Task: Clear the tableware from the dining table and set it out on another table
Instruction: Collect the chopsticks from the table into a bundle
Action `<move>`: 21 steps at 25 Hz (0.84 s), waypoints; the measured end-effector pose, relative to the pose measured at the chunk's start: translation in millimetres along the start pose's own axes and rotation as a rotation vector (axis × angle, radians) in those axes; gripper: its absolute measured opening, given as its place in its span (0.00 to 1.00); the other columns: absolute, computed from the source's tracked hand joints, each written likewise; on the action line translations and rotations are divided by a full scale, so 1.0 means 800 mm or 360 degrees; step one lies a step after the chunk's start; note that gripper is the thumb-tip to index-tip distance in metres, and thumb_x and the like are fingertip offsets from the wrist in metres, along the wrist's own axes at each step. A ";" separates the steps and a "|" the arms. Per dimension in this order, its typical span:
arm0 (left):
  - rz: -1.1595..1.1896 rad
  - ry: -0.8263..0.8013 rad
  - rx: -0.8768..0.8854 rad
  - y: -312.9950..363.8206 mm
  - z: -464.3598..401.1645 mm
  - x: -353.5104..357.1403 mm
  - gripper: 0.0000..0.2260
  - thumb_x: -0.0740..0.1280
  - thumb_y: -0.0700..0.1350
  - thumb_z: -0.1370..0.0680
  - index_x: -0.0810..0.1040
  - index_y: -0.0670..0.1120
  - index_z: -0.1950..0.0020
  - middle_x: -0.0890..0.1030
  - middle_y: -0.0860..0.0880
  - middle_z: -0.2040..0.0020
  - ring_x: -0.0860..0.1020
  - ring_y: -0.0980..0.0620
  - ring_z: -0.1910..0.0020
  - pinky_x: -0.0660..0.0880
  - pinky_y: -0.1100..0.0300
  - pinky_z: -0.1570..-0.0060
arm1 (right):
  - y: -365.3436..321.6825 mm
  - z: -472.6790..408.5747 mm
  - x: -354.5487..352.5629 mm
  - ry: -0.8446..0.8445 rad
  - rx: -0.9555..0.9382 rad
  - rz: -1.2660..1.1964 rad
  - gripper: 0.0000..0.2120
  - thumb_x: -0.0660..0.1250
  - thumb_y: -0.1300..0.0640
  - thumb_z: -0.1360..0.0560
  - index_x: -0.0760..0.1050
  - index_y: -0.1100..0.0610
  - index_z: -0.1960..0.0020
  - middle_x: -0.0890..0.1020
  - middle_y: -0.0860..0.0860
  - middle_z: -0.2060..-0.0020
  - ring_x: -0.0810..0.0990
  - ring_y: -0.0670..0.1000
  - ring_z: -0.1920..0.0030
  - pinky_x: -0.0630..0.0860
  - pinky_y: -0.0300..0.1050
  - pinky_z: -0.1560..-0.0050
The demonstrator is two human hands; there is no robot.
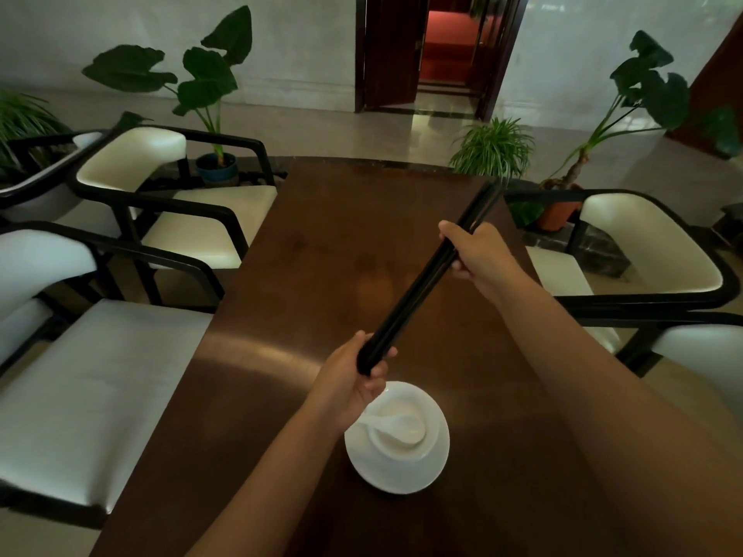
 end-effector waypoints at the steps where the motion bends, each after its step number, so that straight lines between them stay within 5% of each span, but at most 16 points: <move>1: 0.0091 0.0115 -0.0010 -0.004 0.000 -0.007 0.15 0.54 0.46 0.18 0.71 0.36 0.42 0.76 0.44 0.67 0.66 0.57 0.80 0.63 0.67 0.84 | 0.001 0.005 0.006 0.0055 -0.0020 0.0032 0.12 0.63 0.52 0.23 0.72 0.56 0.63 0.69 0.51 0.76 0.67 0.42 0.84 0.63 0.35 0.82; 6: 0.0039 0.0393 0.0133 -0.008 0.012 -0.027 0.12 0.55 0.43 0.19 0.73 0.36 0.46 0.69 0.47 0.67 0.63 0.59 0.80 0.60 0.69 0.82 | 0.000 0.037 0.023 0.0003 -0.0081 -0.0151 0.08 0.68 0.55 0.26 0.74 0.56 0.61 0.73 0.50 0.72 0.71 0.44 0.79 0.69 0.36 0.79; 11: -0.0401 0.0421 0.0204 -0.039 0.043 -0.036 0.12 0.57 0.43 0.20 0.78 0.42 0.59 0.69 0.49 0.70 0.66 0.59 0.77 0.63 0.67 0.80 | 0.058 0.067 -0.011 0.0033 0.0095 -0.0351 0.07 0.65 0.59 0.24 0.74 0.60 0.47 0.82 0.53 0.60 0.76 0.44 0.71 0.77 0.35 0.69; 14: -0.0614 0.0342 -0.0030 -0.101 0.068 -0.034 0.14 0.58 0.47 0.21 0.81 0.44 0.57 0.76 0.51 0.69 0.72 0.59 0.73 0.69 0.67 0.76 | 0.125 0.076 -0.034 -0.0028 0.0377 -0.0258 0.06 0.61 0.59 0.22 0.73 0.62 0.49 0.81 0.56 0.60 0.74 0.46 0.71 0.76 0.35 0.71; 17: -0.0805 0.0249 -0.0321 -0.161 0.083 -0.039 0.10 0.59 0.45 0.20 0.80 0.47 0.49 0.81 0.49 0.57 0.77 0.56 0.64 0.74 0.64 0.68 | 0.204 0.085 -0.047 -0.0193 0.0666 -0.0133 0.06 0.61 0.60 0.22 0.72 0.63 0.50 0.78 0.55 0.61 0.73 0.48 0.69 0.77 0.35 0.73; 21: -0.0601 0.0447 -0.0513 -0.210 0.085 -0.056 0.12 0.58 0.47 0.20 0.80 0.45 0.47 0.81 0.45 0.52 0.79 0.51 0.59 0.76 0.60 0.63 | 0.297 0.089 -0.048 -0.0236 0.0955 -0.0105 0.06 0.60 0.62 0.22 0.70 0.64 0.49 0.75 0.55 0.65 0.72 0.48 0.71 0.74 0.36 0.76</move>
Point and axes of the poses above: each hand's wrist, its own z-axis away from the middle knuckle, its own x-axis out of the palm, y = z × x, the point moved 7 cm from there along -z, towards the middle knuckle
